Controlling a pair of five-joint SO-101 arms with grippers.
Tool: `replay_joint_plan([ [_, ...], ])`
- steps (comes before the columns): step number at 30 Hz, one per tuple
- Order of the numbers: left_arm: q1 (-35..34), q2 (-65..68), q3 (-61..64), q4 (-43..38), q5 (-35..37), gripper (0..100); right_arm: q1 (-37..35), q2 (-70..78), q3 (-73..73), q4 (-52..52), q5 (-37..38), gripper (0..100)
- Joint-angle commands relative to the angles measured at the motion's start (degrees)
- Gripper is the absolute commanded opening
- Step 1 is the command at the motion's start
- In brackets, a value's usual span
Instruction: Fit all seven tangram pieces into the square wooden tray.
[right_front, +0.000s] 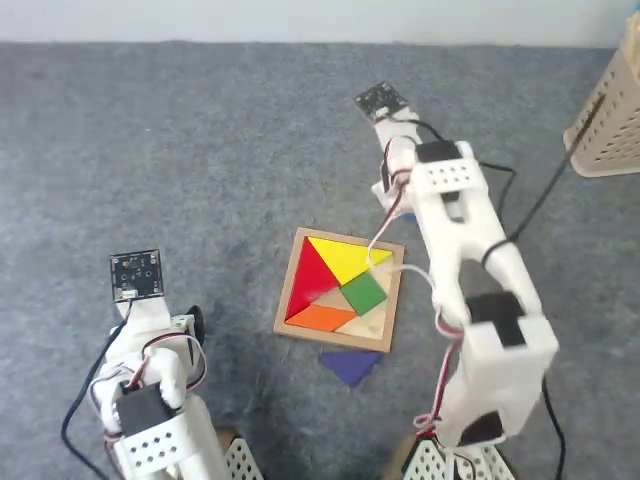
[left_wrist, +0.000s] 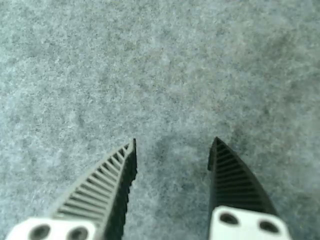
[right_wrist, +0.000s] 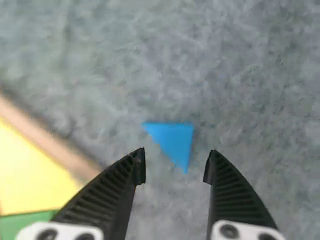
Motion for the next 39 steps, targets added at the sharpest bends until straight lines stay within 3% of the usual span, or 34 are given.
replay_joint_plan([
  [1,0.0,-0.7,-1.1,0.2,0.5,23,1.6,4.2,-9.1,1.5,0.9,19.5],
  [5,0.0,-0.7,-1.1,0.2,0.5,23,1.6,9.5,-13.0,1.0,-7.0,19.2],
  [14,0.0,-0.7,-1.1,0.2,0.5,23,0.3,13.4,-15.2,1.6,-32.5,19.1],
  [19,0.0,-0.7,-1.1,0.2,0.5,23,0.6,13.3,-15.4,6.6,-44.2,19.1],
  [29,0.0,-0.7,-1.1,0.2,0.5,23,0.7,10.3,-15.6,14.6,-50.1,19.0],
  [37,0.0,-0.7,-1.1,0.2,0.5,23,1.4,4.8,-15.0,14.9,-54.0,13.6],
  [39,0.0,-0.7,-1.1,0.2,0.5,23,1.3,6.2,-15.0,14.5,-58.2,13.6],
])
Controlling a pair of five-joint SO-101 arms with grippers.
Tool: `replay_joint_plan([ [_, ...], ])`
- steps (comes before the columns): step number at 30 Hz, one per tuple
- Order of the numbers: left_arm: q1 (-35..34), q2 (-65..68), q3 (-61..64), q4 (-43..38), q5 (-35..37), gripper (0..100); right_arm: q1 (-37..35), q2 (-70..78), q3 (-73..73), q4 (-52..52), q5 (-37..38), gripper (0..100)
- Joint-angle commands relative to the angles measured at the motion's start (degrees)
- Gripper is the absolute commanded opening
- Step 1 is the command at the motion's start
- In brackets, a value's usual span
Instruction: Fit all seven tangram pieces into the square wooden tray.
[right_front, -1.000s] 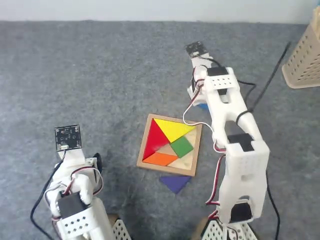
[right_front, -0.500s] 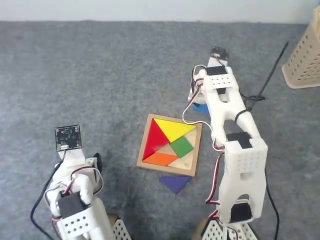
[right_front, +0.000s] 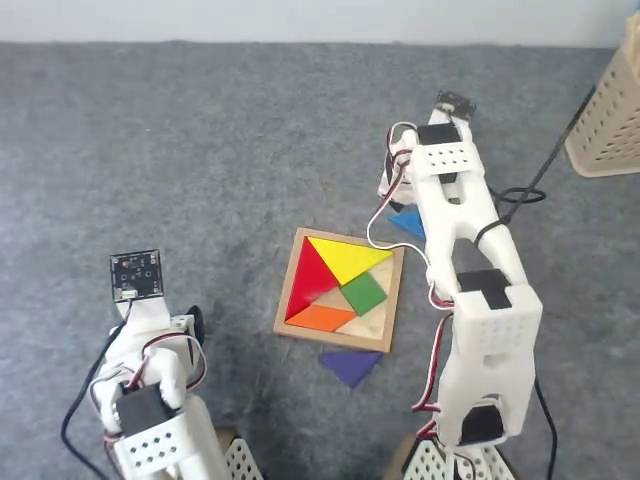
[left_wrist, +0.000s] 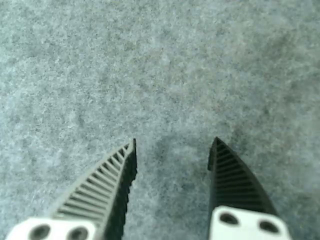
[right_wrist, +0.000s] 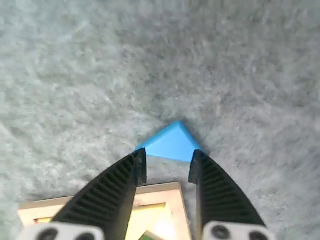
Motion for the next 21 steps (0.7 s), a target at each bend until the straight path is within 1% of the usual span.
replay_joint_plan([
  [1,0.0,-0.7,-1.1,0.2,0.5,23,0.1,-2.5,-2.0,0.3,-6.9,13.9],
  [3,0.0,-0.7,-1.1,0.2,0.5,23,-0.2,-0.1,-2.2,0.3,-11.3,16.2],
  [5,0.0,-0.7,-1.1,0.2,0.5,23,-0.7,1.7,-2.4,0.3,-14.0,20.0],
  [8,0.0,-0.7,-1.1,0.2,0.5,23,-1.6,3.1,-2.9,0.3,-15.6,26.2],
  [10,0.0,-0.7,-1.1,0.2,0.5,23,-1.9,3.3,-3.1,0.6,-15.8,28.7],
  [21,0.0,-0.7,-1.1,0.2,0.5,23,-1.7,3.6,-3.1,-0.6,-16.2,28.8],
])
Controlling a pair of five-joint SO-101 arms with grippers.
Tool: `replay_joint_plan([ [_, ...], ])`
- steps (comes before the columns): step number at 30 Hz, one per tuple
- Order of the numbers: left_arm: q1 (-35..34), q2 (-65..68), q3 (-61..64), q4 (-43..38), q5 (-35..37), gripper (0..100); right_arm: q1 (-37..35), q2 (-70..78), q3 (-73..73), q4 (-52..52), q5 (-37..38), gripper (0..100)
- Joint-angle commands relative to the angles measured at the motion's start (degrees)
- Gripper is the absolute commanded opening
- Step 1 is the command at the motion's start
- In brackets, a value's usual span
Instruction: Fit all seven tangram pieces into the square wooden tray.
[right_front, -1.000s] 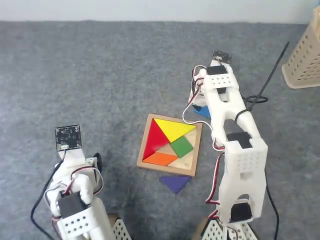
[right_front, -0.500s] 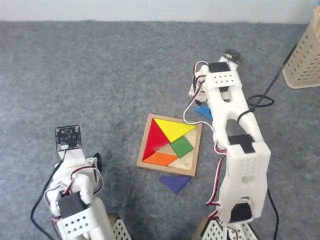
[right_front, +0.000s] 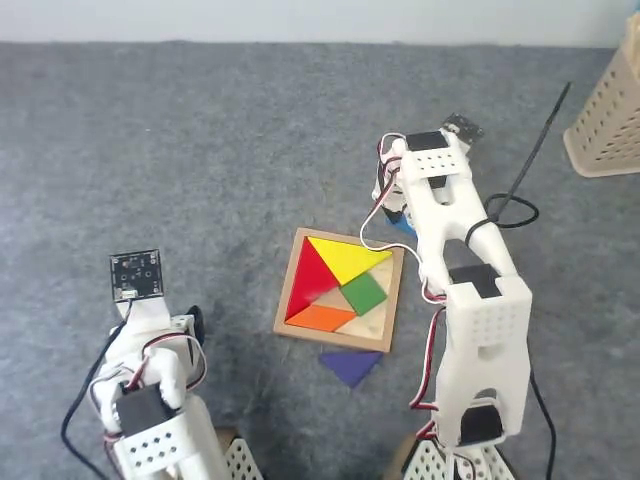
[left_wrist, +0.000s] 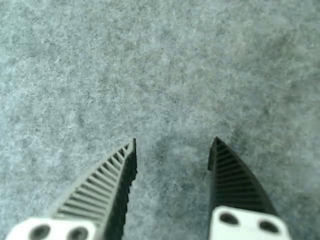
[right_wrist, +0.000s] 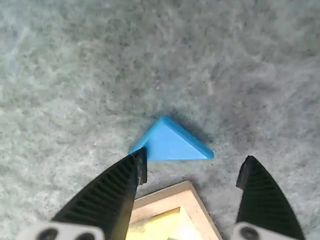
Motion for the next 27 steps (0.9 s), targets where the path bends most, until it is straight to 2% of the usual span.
replay_joint_plan([
  [1,0.0,-0.7,-1.1,0.2,0.5,23,-0.6,-1.2,-3.1,-0.5,-0.9,28.8],
  [8,0.0,-0.7,-1.1,0.2,0.5,23,0.2,-1.1,-3.1,-0.7,-0.8,15.1],
  [24,0.0,-0.7,-1.1,0.2,0.5,23,12.0,-1.2,-3.0,-4.3,-0.5,14.8],
  [27,0.0,-0.7,-1.1,0.2,0.5,23,13.6,-1.8,-3.0,-2.1,-0.4,14.8],
])
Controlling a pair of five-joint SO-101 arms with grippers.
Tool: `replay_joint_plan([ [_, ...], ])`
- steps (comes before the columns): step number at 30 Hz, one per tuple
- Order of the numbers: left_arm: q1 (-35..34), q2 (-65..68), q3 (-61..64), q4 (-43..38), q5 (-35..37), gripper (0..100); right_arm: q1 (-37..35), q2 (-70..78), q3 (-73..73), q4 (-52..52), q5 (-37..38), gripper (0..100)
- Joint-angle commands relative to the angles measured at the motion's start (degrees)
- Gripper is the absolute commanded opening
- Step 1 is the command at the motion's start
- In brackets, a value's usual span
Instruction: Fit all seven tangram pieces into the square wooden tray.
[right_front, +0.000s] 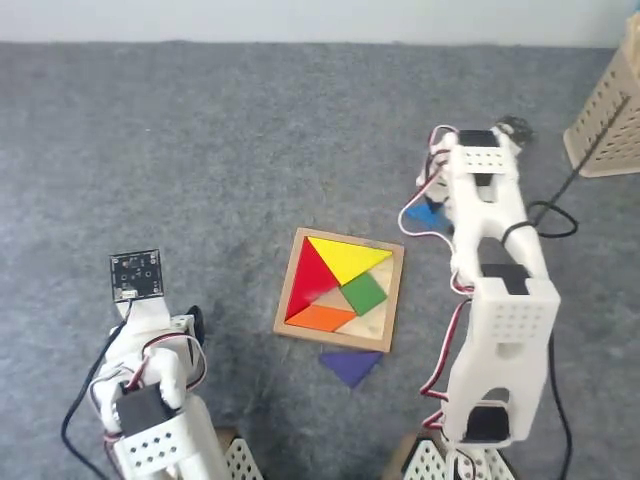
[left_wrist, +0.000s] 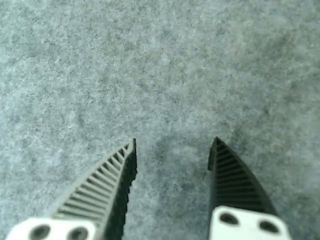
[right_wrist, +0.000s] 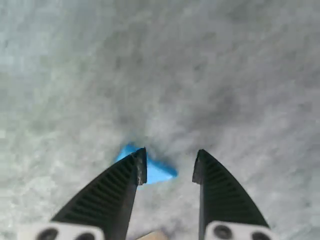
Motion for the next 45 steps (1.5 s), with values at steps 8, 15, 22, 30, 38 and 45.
replay_joint_plan([
  [8,0.0,-0.7,-1.1,0.2,0.5,23,-0.6,-6.8,-3.1,4.5,-0.3,14.9],
  [15,0.0,-0.7,-1.1,0.2,0.5,23,-5.9,-8.0,-3.1,-1.3,2.8,14.9],
  [22,0.0,-0.7,-1.1,0.2,0.5,23,-6.8,-1.7,-3.1,-5.9,9.2,14.9],
  [30,0.0,-0.7,-1.1,0.2,0.5,23,-7.3,1.6,-3.1,-2.7,9.5,14.9],
  [38,0.0,-0.7,-1.1,0.2,0.5,23,-8.0,1.3,-3.1,8.2,30.2,14.9],
  [45,0.0,-0.7,-1.1,0.2,0.5,23,-8.0,1.0,-3.1,14.4,41.8,14.9],
])
